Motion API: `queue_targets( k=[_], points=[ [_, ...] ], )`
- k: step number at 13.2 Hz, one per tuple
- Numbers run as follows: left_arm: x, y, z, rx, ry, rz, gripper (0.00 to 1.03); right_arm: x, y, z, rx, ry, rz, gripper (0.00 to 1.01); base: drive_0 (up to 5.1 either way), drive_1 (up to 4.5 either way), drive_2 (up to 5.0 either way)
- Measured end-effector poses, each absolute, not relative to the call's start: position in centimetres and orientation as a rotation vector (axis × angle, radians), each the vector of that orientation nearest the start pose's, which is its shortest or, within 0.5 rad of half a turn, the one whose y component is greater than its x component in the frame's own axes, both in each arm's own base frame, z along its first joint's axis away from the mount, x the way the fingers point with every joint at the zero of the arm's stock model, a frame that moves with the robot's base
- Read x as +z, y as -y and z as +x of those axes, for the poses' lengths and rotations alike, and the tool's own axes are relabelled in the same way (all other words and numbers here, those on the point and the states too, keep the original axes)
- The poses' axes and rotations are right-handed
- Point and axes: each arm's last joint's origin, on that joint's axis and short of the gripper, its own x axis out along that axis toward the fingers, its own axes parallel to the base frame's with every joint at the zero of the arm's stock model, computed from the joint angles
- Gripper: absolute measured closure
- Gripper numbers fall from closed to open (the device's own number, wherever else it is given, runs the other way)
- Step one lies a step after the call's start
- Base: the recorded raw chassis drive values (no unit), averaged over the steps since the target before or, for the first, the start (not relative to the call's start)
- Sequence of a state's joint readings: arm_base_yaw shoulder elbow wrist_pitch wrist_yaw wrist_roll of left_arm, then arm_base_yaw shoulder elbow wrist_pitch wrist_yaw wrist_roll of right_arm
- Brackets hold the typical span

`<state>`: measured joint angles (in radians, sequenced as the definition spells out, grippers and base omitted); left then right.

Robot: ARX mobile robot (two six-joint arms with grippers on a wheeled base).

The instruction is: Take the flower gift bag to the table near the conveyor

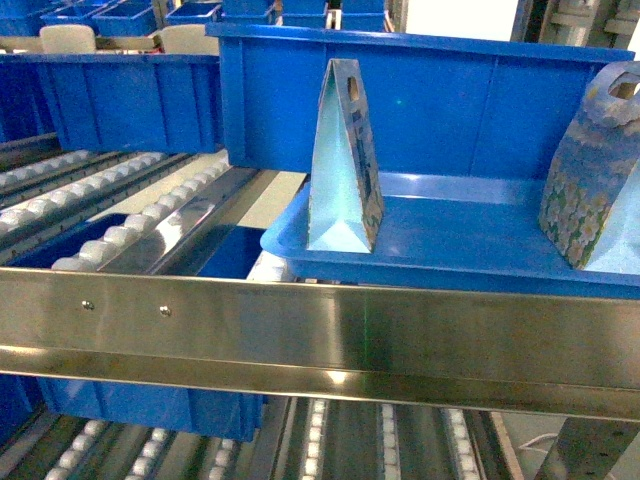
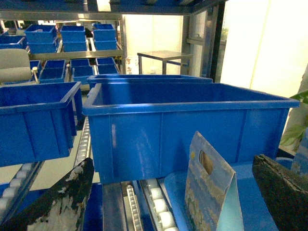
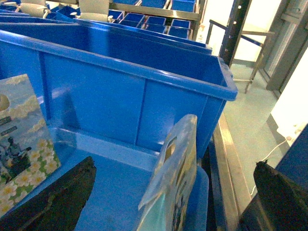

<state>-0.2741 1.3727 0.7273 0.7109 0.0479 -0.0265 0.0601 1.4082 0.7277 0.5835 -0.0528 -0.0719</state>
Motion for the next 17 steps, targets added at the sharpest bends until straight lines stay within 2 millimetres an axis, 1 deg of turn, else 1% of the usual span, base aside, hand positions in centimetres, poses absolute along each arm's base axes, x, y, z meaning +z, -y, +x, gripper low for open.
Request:
queue_targets(
  k=[3,7,9,12,15,17],
  points=[
    [26.9,8.2,28.5,-0.323,0.061,-0.034,0.05,24.4,-2.1,33.2,0.124,-0.149,-0.082,0.03,0.0,0.00,0.0],
    [26.9,8.2,28.5,-0.323,0.061,-0.034,0.05,24.1,-1.1,36.5,0.107,-0.226,-0.073,0.03,0.0,0.00,0.0],
    [26.9,8.2,28.5,-0.323,0.061,-0.034,0.05,24.0,-0.3,37.1,0.077,-0.250,-0.064,0.03,0.0,0.00,0.0],
    [26.9,8.2,28.5,-0.323,0.061,-0.034,0.05,23.7,-0.3,37.3,0.092,-0.286,-0.043,0.03,0.0,0.00,0.0],
    [26.9,8.2,28.5,-0.323,0.061,-0.034,0.05,23.0,-1.8,37.2,0.143,-0.336,-0.016,0.03,0.0,0.00,0.0],
    [26.9,8.2,28.5,-0.323,0.061,-0.034,0.05,22.3,-2.0,37.2,0.134,-0.340,-0.019,0.03,0.0,0.00,0.0]
  ],
)
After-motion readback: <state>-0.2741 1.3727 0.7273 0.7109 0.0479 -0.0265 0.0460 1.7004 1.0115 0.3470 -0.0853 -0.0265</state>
